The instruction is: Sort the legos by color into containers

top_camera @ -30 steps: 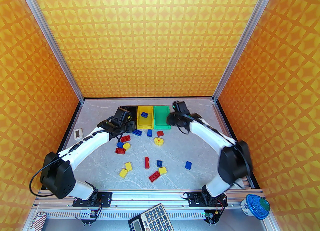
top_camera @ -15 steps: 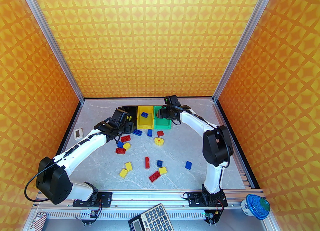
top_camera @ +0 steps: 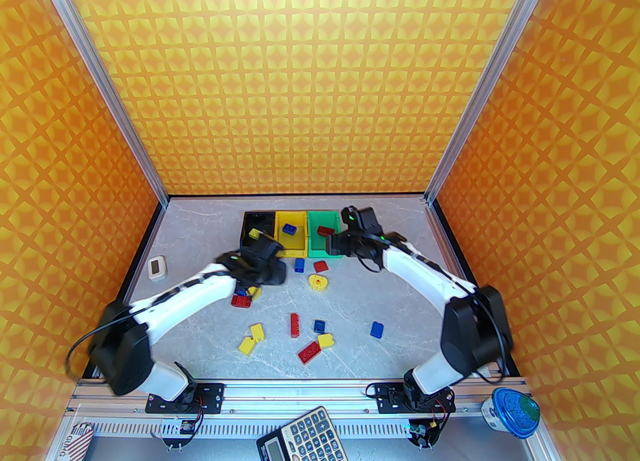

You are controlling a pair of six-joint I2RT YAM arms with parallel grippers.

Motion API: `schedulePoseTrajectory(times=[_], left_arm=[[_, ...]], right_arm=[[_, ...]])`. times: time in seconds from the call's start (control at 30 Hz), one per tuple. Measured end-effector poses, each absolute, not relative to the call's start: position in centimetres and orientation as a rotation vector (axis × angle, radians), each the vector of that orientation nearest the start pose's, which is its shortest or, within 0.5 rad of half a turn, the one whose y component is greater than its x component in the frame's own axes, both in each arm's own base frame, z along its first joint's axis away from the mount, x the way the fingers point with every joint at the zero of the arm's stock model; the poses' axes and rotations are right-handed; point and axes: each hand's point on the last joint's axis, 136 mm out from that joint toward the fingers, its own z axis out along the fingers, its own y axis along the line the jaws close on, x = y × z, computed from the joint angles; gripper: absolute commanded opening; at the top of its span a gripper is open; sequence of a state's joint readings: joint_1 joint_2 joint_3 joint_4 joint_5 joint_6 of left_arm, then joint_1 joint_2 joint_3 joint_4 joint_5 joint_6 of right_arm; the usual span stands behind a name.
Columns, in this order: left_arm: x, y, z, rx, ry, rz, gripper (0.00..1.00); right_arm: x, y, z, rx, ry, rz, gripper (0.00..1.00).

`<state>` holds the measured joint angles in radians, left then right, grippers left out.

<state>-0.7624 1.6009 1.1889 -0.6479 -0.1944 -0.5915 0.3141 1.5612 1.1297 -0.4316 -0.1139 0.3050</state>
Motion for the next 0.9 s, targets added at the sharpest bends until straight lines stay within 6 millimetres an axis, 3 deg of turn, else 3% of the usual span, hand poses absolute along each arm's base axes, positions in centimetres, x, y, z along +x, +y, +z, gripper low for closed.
schedulePoseTrajectory(times=[0.23, 0.43, 0.6, 0.9], left_arm=[[31.3, -32.2, 10.5, 0.285, 2.627, -0.285, 0.77], [31.6, -34.5, 9.3, 0.319, 2.646, -0.309, 0.82], [32.0, -35.8, 8.0, 0.346, 2.666, -0.310, 0.85], [33.1, -37.6, 6.6, 0.400, 2.681, -0.291, 0.92]], right_arm=[[38.8, 9.6, 10.7, 0.173, 2.516, 0.488, 0.75], [37.5, 5.4, 10.4, 0.330, 2.491, 0.524, 0.75], [37.4, 5.3, 11.9, 0.319, 2.448, 0.541, 0.76], [36.9, 5.4, 11.4, 0.321, 2.462, 0.549, 0.76]])
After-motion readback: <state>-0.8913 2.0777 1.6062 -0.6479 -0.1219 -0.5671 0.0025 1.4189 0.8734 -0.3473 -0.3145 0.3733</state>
